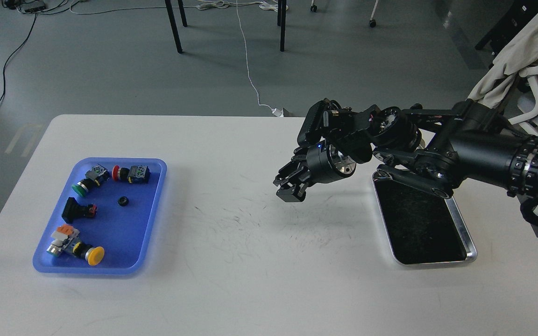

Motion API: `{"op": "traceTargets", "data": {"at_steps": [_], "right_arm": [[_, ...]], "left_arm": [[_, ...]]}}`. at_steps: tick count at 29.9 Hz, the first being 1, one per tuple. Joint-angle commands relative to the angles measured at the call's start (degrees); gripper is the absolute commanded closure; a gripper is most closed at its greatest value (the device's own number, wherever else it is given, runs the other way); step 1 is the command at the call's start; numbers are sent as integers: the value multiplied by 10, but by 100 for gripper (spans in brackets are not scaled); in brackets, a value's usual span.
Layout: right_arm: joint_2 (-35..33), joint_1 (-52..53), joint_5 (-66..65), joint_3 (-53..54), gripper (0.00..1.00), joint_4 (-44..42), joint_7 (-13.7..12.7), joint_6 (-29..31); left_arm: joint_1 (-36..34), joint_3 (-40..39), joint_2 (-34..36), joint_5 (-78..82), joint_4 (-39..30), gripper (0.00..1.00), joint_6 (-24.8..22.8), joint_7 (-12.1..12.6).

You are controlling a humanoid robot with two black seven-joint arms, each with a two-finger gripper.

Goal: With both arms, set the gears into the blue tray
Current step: 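Lift the black part and carry it toward the table centre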

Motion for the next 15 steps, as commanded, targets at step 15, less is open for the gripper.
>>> {"op": "traceTargets", "data": {"at_steps": [15], "right_arm": [[87,-65,30,27,99,-97,0,-163]], "left_arm": [[1,0,35,0,-19,2,-4,0]]}}
